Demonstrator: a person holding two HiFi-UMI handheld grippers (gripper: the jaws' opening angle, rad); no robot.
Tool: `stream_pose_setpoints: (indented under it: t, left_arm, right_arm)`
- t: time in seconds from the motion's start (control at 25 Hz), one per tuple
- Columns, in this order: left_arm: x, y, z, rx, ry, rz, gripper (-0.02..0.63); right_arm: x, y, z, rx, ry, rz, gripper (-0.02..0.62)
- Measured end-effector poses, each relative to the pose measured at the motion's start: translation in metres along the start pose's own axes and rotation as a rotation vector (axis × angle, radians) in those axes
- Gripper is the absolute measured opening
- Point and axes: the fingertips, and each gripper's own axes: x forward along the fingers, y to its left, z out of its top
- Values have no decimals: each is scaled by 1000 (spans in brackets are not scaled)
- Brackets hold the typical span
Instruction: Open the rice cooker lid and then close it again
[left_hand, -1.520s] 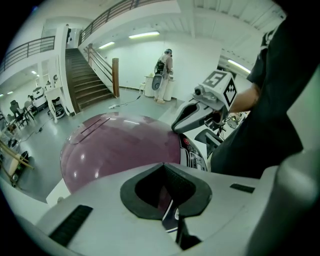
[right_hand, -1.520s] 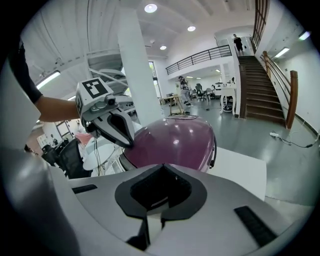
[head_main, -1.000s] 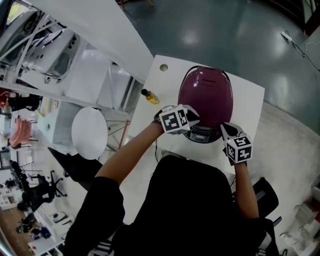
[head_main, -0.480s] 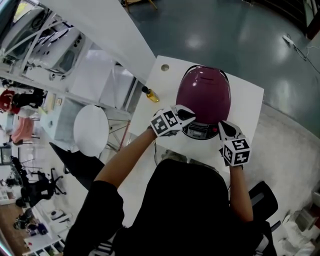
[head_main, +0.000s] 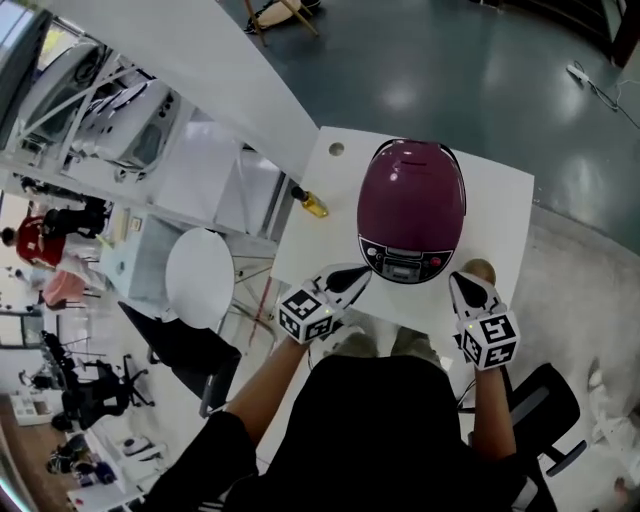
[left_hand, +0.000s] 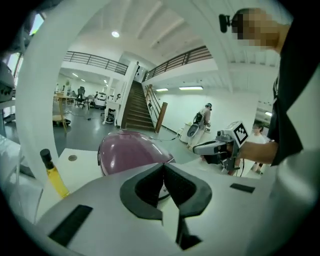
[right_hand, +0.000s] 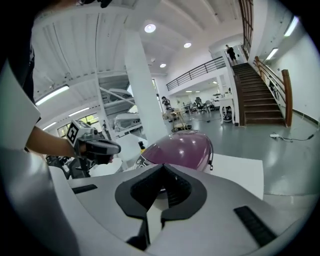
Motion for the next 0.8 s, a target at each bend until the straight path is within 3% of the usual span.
stream_pose_setpoints:
  t: [0.16,0.28,0.44,0.64,0.8]
  left_arm:
    - [-39,-20,1,-18,-97,26,3]
    - [-75,-24,6,-43,-194,65,3]
    - [-132,-37,-4,-16,-265,89,3]
    - [-205,-50,-37,-15,-295,102,3]
    - [-254,-65,-67,93,-297,119,3]
  right_arm:
    - [-35,7,-4,72,-76,-109,0]
    - [-54,34,-3,65,-118,-172,0]
    - [-72,99,-8,43,-184,-215,0]
    - [-85,188,-26,17,-220,-249,0]
    - [-89,251,-47,-21,-197,-244,0]
